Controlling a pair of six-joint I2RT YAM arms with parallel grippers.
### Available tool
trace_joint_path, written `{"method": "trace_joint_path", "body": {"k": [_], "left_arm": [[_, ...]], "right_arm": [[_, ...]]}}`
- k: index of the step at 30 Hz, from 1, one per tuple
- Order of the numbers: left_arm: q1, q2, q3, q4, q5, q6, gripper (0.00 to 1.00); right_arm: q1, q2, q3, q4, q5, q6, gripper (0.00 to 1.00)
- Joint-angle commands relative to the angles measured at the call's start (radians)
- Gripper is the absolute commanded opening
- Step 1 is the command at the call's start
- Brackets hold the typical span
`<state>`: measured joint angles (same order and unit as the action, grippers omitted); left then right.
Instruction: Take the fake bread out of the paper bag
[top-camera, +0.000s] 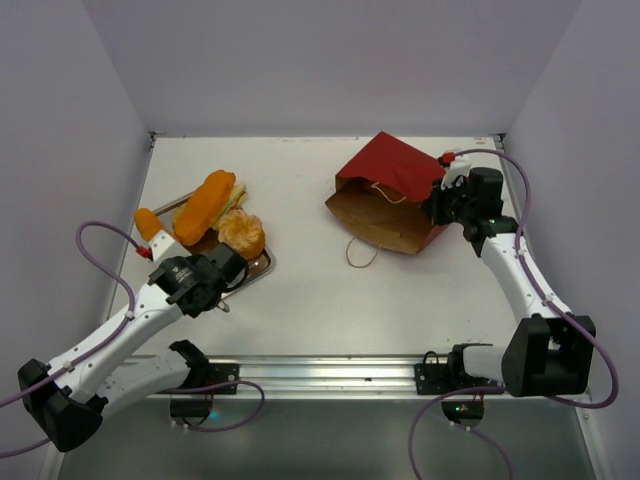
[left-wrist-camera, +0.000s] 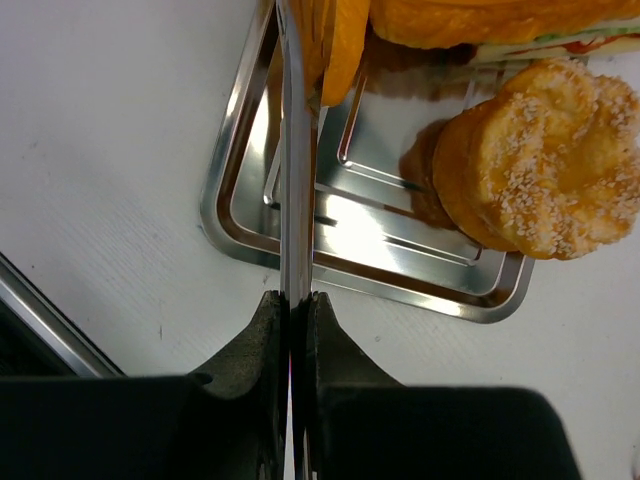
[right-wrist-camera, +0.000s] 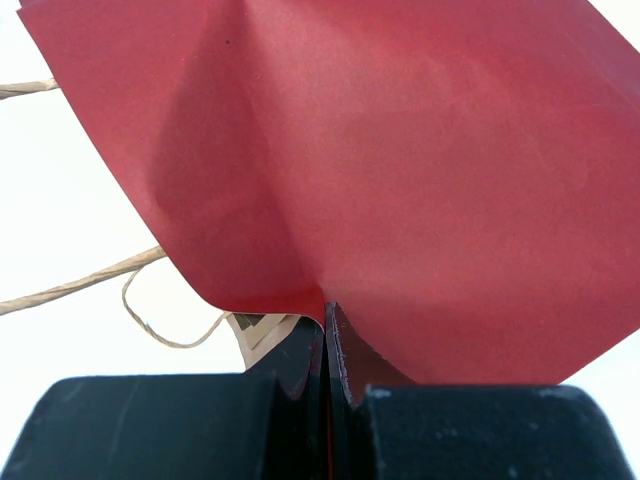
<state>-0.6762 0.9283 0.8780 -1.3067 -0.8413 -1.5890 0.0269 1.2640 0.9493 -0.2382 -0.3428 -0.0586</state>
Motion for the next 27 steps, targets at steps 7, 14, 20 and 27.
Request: {"method": "trace_joint_path", "body": {"k": [7, 14, 20, 27], "left_arm": [[0.004, -0.062, -0.105, 0.119, 0.051, -0.057, 0.0], [0.004, -0.086, -0.172, 0.178, 0.154, -0.02, 0.0], [0.004, -0.098, -0.209, 0.199, 0.188, -0.025, 0.0], [0.004, -0.137, -0.208, 0.204, 0.203, -0.011, 0.22]], "right_arm": [[-0.004, 0.015, 0.032, 0.042, -0.01, 0.016, 0.0], [-0.004, 0.018, 0.032, 0.04, -0.01, 0.014, 0.0], [-0.004, 0.023, 0.032, 0.039, -0.018, 0.013, 0.0], [-0.004, 0.02, 0.032, 0.039, -0.022, 0.013, 0.0]]}}
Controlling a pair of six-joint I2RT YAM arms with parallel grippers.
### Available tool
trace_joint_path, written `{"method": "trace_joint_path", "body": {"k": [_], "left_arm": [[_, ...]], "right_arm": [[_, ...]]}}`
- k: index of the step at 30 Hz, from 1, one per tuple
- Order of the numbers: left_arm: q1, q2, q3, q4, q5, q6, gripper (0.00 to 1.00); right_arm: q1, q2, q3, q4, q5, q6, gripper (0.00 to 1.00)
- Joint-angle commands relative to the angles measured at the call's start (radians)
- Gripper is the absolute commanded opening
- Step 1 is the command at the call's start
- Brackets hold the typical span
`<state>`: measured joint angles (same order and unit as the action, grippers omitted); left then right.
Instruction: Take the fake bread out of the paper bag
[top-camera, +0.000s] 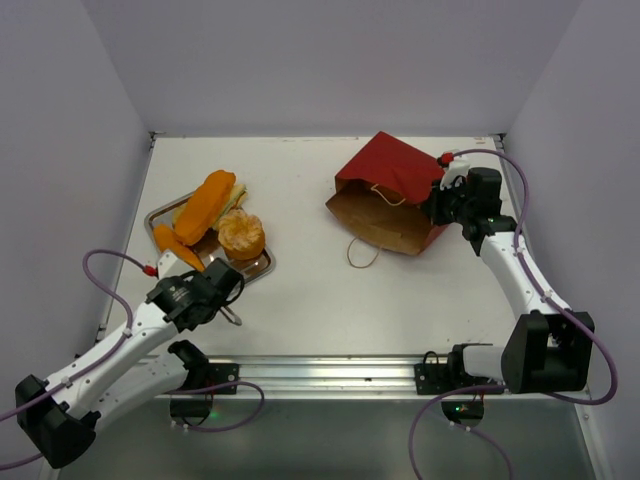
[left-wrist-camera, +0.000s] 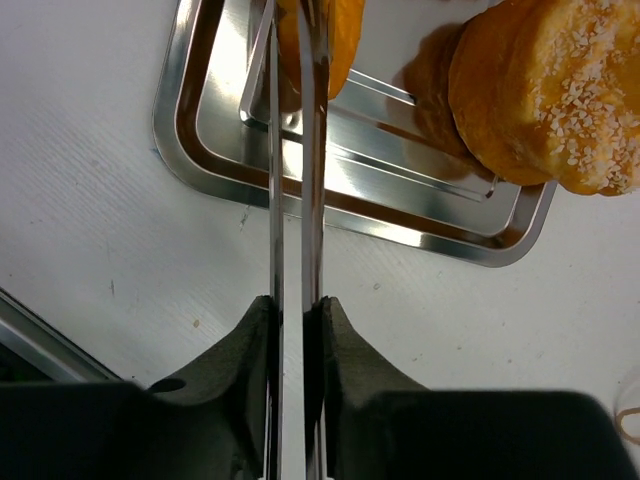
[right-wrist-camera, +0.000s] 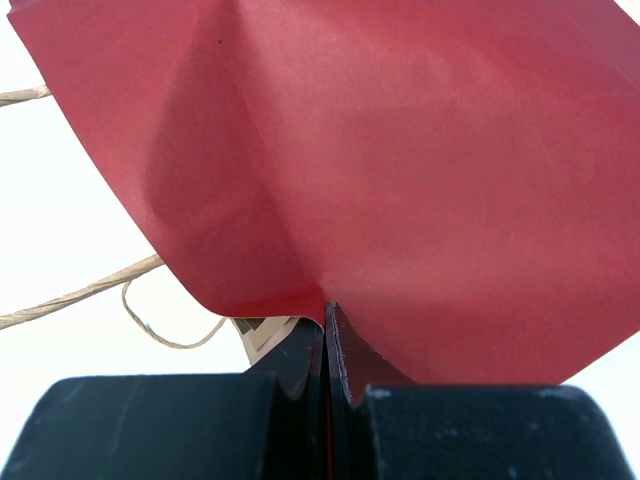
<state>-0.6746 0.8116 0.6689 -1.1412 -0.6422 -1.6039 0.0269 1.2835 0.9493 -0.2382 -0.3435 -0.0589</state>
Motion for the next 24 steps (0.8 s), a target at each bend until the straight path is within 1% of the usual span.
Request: {"method": "trace_joint_path", "body": {"k": [1, 2, 5, 16, 24], "left_arm": [[0.003, -0.026, 0.001, 0.038, 0.007, 0.005, 0.27], [0.003, -0.026, 0.0, 0.04, 0.012, 0.007, 0.35], [0.003, -0.034, -0.003, 0.043, 0.025, 0.013, 0.43], [0.003, -0.049, 0.02, 0.034, 0.038, 0.027, 0.44], [0.003, -0.08, 0.058, 0.005, 0.091, 0.059, 0.43]], "right_arm": [[-0.004, 0.002, 0.032, 0.04, -0.023, 0.013, 0.0], [-0.004, 0.002, 0.032, 0.039, -0.023, 0.014, 0.0], [-0.002, 0.002, 0.032, 0.04, -0.026, 0.013, 0.0], [-0.002, -0.003, 0.032, 0.04, -0.025, 0.013, 0.0], [-0.004, -0.004, 0.032, 0.039, -0.025, 0.013, 0.0]]}}
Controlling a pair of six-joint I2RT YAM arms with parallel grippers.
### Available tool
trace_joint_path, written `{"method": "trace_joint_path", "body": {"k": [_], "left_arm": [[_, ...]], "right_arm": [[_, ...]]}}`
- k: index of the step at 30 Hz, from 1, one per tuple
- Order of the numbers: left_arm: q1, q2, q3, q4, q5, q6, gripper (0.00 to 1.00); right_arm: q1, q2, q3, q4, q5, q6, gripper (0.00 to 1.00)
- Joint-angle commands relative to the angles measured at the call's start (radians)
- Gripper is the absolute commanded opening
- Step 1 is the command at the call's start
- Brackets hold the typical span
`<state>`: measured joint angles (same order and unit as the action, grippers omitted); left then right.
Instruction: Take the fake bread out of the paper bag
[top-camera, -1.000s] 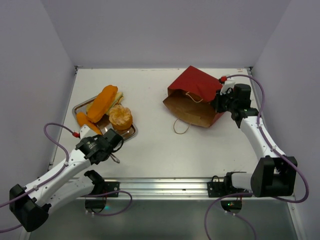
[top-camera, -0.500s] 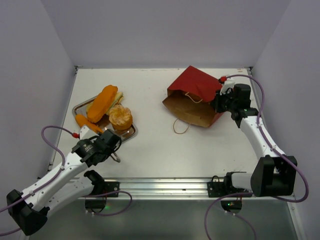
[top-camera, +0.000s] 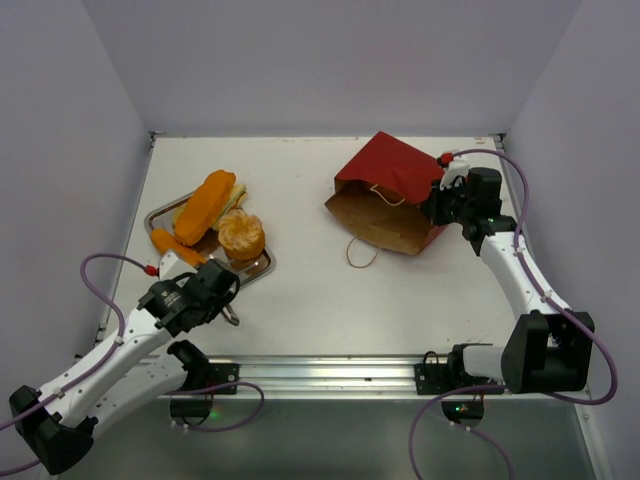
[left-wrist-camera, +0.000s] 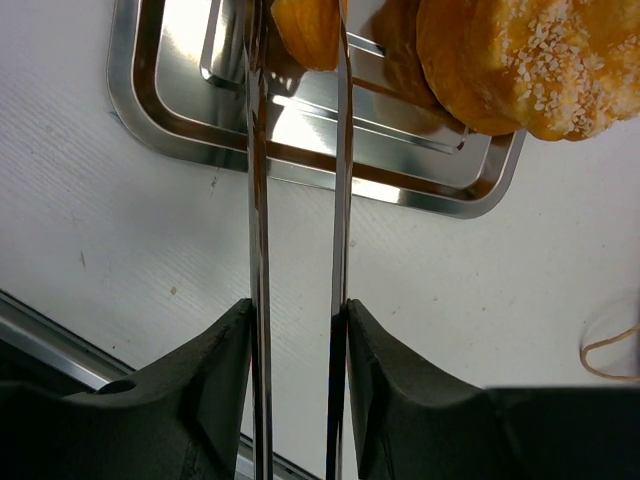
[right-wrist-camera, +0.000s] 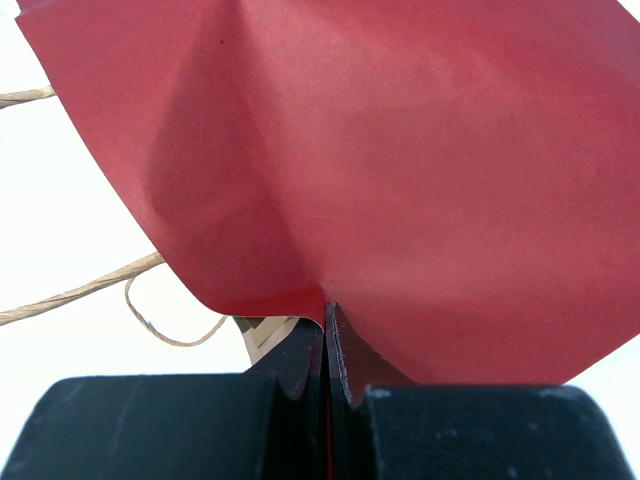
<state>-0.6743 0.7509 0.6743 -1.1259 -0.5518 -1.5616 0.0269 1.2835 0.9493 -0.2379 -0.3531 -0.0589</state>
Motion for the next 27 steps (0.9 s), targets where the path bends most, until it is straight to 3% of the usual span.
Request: {"method": "trace_joint_path", "body": {"k": [1, 19, 27], "left_arm": [[0.002, -0.021, 0.06, -0.017, 0.003, 0.02, 0.43], [0.002, -0.051, 0.117, -0.038, 0.138, 0.087, 0.42], [0.002, -0.068, 0.142, -0.008, 0.216, 0.152, 0.34]], "right_arm": [[-0.004, -0.003, 0.032, 0.04, -0.015, 0.013, 0.0], [-0.004, -0.009, 0.032, 0.04, -0.015, 0.014, 0.0], [-0.004, -0.009, 0.032, 0.04, -0.021, 0.013, 0.0]]}}
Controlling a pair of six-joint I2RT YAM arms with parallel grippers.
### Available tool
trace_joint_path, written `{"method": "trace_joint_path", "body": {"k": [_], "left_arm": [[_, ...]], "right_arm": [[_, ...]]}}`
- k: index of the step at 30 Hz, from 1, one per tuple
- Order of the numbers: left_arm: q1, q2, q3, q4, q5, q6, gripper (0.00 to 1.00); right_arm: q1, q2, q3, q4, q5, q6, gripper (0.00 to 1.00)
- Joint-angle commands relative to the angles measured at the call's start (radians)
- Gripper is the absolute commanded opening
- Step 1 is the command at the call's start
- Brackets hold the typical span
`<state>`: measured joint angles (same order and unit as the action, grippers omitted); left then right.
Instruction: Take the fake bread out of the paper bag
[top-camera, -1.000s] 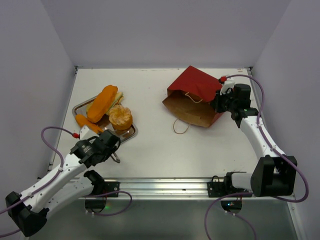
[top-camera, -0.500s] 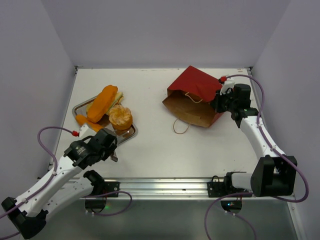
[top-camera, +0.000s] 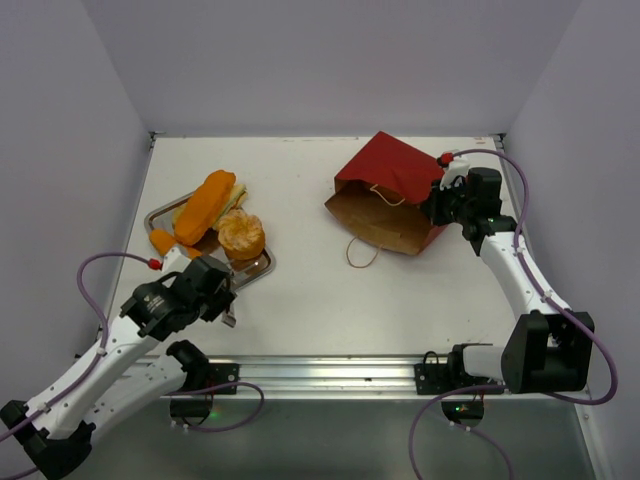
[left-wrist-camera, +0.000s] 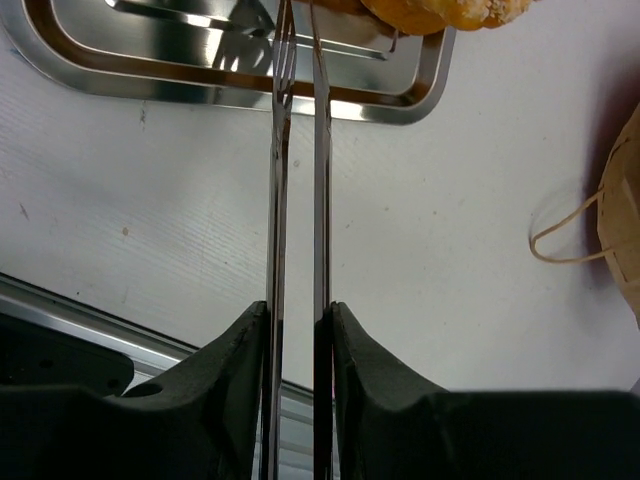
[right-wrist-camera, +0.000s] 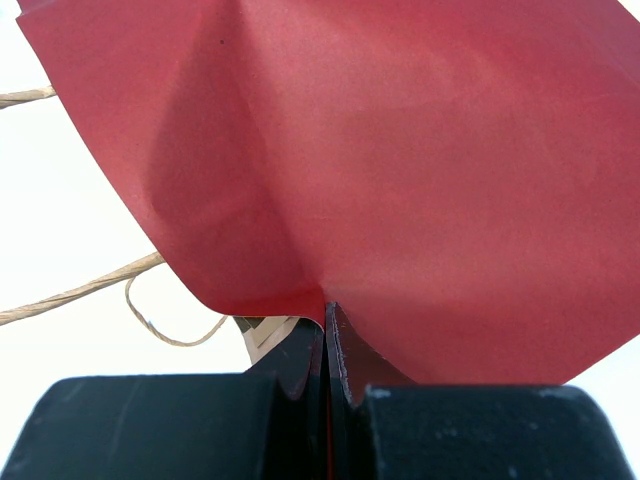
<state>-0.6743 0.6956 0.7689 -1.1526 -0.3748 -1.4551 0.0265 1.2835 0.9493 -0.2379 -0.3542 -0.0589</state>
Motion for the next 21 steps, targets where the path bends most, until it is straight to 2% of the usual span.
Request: {"method": "trace_joint_path", "body": {"k": [1, 7, 12, 15, 17, 18, 19, 21], "left_arm": [[0.002, -0.015, 0.05, 0.03, 0.06, 0.062, 0.33], [0.002, -0.027, 0.059, 0.096, 0.166, 0.154, 0.26], [0.002, -0.027, 0.041, 0.189, 0.314, 0.251, 0.14], [0.002, -0.027, 0.012, 0.307, 0.422, 0.335, 0.08], [-0.001, -0.022, -0.042, 0.443, 0.564, 0.4, 0.03], [-0.01, -0.019, -0.063, 0.493, 0.644, 0.41, 0.02], [-0.021, -0.018, -0.103, 0.61, 0.684, 0.439, 0.02], [-0.059, -0.008, -0.131, 0.71, 0.737, 0.452, 0.01]], "right_arm": [[-0.004, -0.009, 0.032, 0.038, -0.02, 0.011, 0.0], [-0.003, -0.006, 0.034, 0.04, -0.02, 0.01, 0.0], [-0.004, -0.007, 0.032, 0.038, -0.019, 0.01, 0.0], [-0.002, -0.004, 0.032, 0.04, -0.025, 0.004, 0.0], [-0.003, -0.003, 0.032, 0.035, -0.038, -0.01, 0.0], [-0.004, -0.003, 0.031, 0.035, -0.043, -0.016, 0.0], [-0.002, -0.001, 0.032, 0.029, -0.049, -0.028, 0.0], [-0.004, 0.0, 0.032, 0.019, -0.074, -0.062, 0.0]]}}
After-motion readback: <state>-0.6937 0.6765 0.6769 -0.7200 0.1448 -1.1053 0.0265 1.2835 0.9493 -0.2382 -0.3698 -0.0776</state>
